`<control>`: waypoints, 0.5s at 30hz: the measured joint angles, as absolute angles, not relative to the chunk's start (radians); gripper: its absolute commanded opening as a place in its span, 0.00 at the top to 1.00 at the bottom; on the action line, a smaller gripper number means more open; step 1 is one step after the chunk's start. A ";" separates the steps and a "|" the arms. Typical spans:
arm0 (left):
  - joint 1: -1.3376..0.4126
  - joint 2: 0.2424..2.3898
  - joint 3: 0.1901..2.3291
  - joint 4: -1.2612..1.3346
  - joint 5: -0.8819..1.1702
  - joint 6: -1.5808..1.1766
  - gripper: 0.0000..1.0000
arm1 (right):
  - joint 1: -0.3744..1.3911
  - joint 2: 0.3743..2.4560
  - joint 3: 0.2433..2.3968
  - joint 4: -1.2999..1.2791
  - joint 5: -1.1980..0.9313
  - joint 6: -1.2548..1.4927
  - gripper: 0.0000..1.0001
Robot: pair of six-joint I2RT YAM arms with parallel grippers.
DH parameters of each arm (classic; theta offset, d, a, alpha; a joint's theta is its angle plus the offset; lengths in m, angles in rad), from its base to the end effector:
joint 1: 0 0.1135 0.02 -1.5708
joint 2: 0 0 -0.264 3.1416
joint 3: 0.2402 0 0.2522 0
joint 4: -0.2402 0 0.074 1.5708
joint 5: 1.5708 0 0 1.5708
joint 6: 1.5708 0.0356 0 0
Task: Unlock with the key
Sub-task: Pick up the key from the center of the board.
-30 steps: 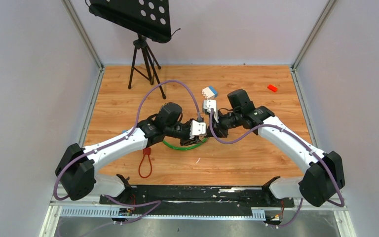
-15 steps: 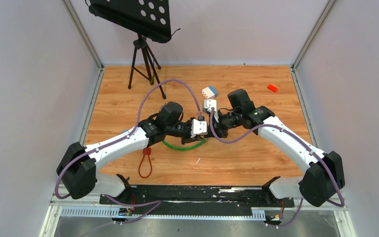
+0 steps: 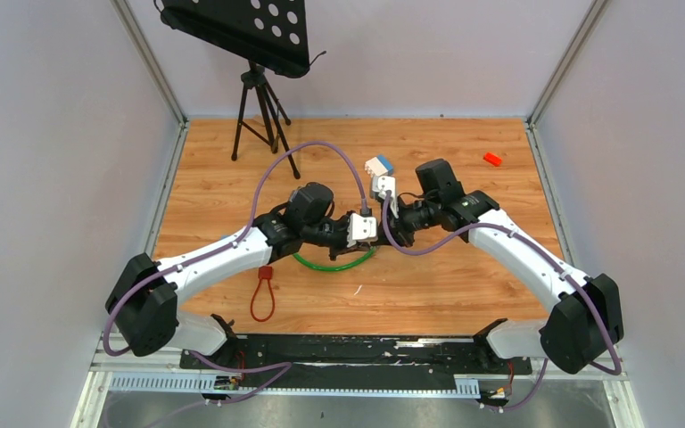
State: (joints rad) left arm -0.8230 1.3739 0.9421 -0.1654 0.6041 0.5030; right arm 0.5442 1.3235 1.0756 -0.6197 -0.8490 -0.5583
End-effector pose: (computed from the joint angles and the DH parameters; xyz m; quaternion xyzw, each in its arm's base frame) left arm 0.1901 -0.2347 0.2663 0.6290 0.5794 -0.3307 0.3990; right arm 0.2177 0.1630 0.2931 -0.5689 0.6545 0.3844 0.3166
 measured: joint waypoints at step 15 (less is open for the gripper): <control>-0.823 1.374 0.943 -0.171 0.593 0.484 1.00 | 0.535 1.322 1.061 -0.628 -0.870 -0.570 0.82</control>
